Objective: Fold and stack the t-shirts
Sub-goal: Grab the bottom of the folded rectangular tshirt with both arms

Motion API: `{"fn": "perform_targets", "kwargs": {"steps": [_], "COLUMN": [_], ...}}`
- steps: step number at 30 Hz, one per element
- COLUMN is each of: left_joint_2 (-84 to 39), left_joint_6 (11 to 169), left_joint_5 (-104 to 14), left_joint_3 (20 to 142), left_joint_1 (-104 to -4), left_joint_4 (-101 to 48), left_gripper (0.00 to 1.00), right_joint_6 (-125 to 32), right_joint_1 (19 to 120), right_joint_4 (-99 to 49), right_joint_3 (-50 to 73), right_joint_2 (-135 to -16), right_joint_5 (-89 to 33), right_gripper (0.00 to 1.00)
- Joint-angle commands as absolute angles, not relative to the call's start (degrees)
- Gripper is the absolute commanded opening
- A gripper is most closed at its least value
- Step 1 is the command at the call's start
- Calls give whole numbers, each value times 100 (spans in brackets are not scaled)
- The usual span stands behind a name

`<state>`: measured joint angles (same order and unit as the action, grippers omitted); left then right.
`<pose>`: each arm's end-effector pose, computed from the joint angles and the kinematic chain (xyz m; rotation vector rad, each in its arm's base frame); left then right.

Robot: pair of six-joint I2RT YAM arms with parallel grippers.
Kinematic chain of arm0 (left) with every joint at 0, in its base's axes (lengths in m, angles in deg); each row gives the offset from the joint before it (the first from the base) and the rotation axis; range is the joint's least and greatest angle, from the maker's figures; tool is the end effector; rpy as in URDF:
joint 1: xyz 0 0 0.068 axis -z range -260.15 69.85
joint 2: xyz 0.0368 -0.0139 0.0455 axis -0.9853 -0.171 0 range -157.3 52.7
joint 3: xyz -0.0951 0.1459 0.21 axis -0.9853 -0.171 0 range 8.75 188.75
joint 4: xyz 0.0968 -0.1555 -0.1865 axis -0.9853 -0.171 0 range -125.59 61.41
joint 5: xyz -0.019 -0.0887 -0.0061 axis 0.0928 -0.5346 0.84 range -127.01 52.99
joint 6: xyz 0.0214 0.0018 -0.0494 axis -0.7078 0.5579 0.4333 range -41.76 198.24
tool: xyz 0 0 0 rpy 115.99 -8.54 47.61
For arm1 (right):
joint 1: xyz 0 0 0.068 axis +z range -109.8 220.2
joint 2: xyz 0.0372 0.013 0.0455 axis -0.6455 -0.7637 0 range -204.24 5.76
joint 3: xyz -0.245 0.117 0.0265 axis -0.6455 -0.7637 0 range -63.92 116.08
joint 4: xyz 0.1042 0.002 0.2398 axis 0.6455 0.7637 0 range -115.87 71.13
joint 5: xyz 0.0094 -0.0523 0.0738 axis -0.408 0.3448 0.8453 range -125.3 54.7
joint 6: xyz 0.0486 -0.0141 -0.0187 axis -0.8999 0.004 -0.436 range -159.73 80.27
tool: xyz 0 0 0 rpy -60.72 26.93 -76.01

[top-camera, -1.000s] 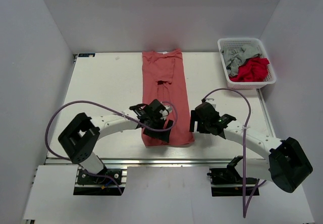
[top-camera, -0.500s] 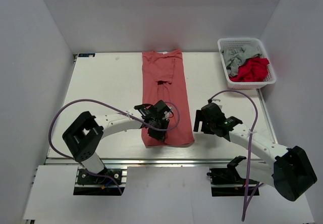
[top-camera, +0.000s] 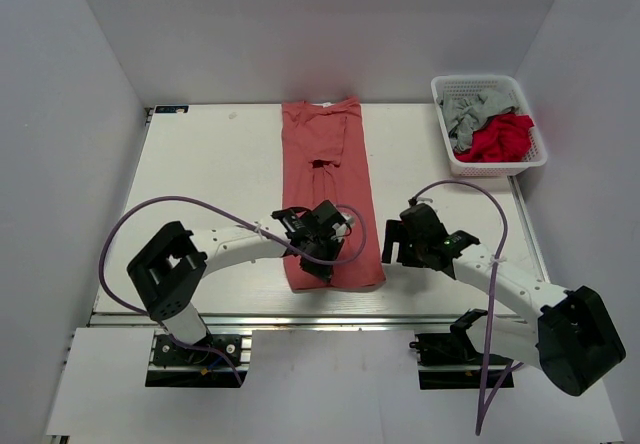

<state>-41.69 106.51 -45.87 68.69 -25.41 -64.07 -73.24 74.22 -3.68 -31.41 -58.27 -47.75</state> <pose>0.1766 -0.2592 0.1852 0.7116 2.8497 -0.5148 0.1776 0.1107 0.1862 0.0782 2.4899 0.2277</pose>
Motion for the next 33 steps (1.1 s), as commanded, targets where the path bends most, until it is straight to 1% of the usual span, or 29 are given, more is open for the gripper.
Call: {"fn": "perform_targets", "kwargs": {"steps": [1, 9, 13, 14, 15, 18, 21, 22, 23, 29, 32, 33], "left_joint_2": [-4003, -4371, -4870, -4977, -5065, -5180, -4953, -4839, -4716, -3706, -3336, -3039], "left_joint_6": [10276, 10030, 9968, 9968, 9968, 9915, 9863, 9863, 9863, 9801, 10073, 10161], "left_joint_5": [-4887, -4949, -5001, -5002, -5002, -5116, -5116, -5116, -5116, -5318, -5021, -4941], "left_joint_3": [7290, 7730, 7861, 7932, 7932, 7932, 7932, 7932, 7932, 7617, 7371, 7109], "left_joint_1": [-2390, -2214, -2214, -2214, -2214, -2162, -2162, -2162, -2110, -2109, -2109, -2109], "left_joint_4": [-6251, -6576, -6716, -6821, -6823, -6770, -6770, -6709, -6708, -6471, -6541, -6480], "left_gripper": [0, 0, 0, 2, 9, 45, 75, 90, 100, 100, 100, 100], "right_joint_6": [-7233, -7268, -7339, -7365, -7357, -7409, -7427, -7409, -7418, -7392, -7357, -7243], "right_joint_1": [7369, 7316, 7290, 7264, 7281, 7229, 7220, 7211, 7202, 7185, 7167, 7176], "right_joint_4": [-557, -636, -627, -610, -575, -452, -355, -329, -337, -346, -363, -398], "right_joint_3": [-3228, -3316, -3351, -3343, -3351, -3369, -3334, -3334, -3325, -3263, -3237, -3272], "right_joint_2": [-5849, -5796, -5770, -5735, -5691, -5629, -5515, -5497, -5471, -5348, -5304, -5295], "right_joint_5": [-4559, -4418, -4470, -4488, -4523, -4690, -4778, -4787, -4796, -4725, -4638, -4542], "right_gripper": [90, 90, 90, 90, 90, 90, 90, 90, 90, 90, 90, 90]}}
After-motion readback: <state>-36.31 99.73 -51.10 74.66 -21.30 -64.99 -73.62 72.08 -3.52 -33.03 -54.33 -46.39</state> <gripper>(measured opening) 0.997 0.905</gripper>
